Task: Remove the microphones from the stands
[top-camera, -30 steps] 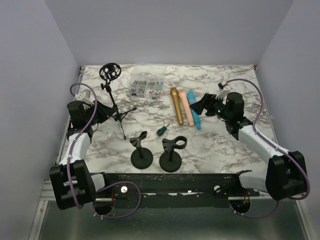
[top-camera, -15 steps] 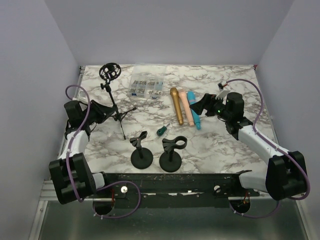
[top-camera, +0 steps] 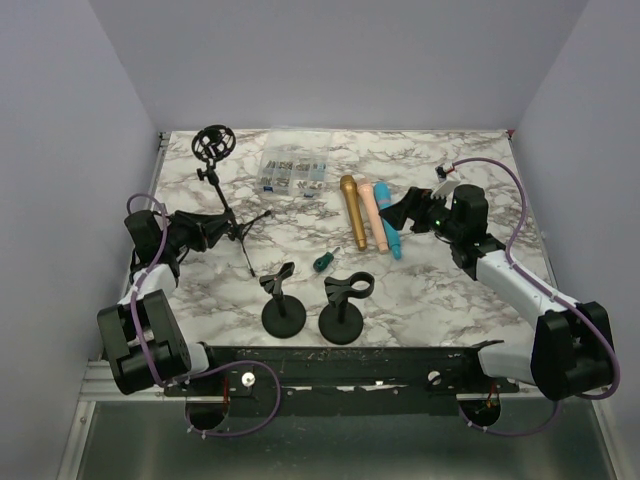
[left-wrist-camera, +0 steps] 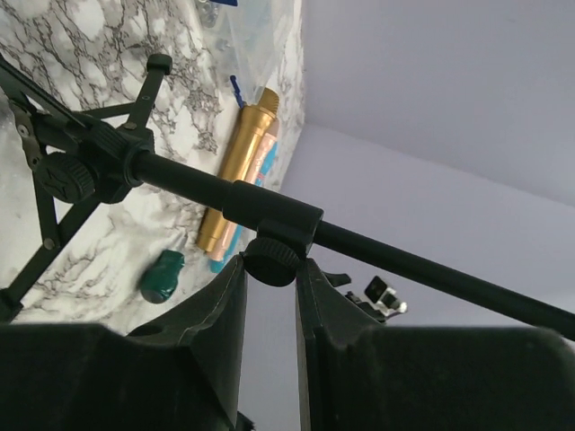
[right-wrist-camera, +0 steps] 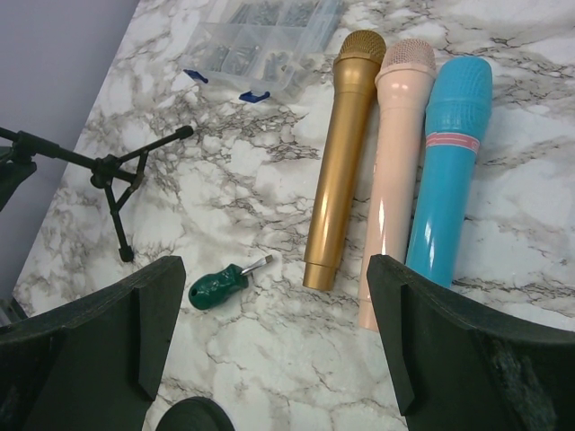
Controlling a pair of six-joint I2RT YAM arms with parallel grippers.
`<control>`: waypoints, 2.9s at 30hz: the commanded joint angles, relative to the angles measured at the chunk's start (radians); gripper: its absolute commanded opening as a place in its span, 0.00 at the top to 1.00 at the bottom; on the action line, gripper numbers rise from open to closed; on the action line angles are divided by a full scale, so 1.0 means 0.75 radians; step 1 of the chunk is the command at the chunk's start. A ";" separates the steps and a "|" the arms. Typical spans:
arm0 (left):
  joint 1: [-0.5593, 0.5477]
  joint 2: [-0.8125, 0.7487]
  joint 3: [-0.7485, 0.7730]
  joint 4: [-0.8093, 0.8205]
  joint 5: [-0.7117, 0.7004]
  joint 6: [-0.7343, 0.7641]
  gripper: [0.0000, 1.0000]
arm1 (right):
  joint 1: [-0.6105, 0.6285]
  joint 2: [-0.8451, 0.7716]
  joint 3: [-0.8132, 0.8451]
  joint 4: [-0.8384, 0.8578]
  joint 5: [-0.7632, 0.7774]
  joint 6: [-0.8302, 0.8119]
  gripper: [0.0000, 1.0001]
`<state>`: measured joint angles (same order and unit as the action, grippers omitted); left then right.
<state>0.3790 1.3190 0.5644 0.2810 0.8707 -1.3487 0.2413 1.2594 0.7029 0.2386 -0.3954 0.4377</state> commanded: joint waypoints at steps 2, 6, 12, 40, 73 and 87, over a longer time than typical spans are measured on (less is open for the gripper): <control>0.022 0.039 -0.045 0.055 0.010 -0.230 1.00 | 0.007 0.018 -0.017 0.032 -0.027 0.004 0.09; 0.021 0.011 0.001 -0.062 -0.003 -0.092 0.71 | 0.007 0.020 -0.017 0.035 -0.025 0.005 0.09; 0.028 -0.082 0.023 -0.254 -0.042 0.128 0.47 | 0.007 0.021 -0.017 0.034 -0.026 0.005 0.09; -0.267 -0.468 0.158 -0.427 -0.540 1.278 0.31 | 0.007 0.023 -0.018 0.038 -0.035 0.010 0.09; -0.211 -0.090 0.258 -0.406 -0.252 1.055 1.00 | 0.005 0.037 -0.017 0.042 -0.038 0.010 0.09; -0.095 -0.003 0.079 -0.223 -0.048 0.337 1.00 | 0.006 0.041 -0.017 0.040 -0.032 0.008 0.09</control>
<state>0.2813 1.2728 0.6941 0.0391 0.7387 -0.8299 0.2413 1.2896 0.7017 0.2531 -0.4103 0.4450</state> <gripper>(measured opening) 0.232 0.907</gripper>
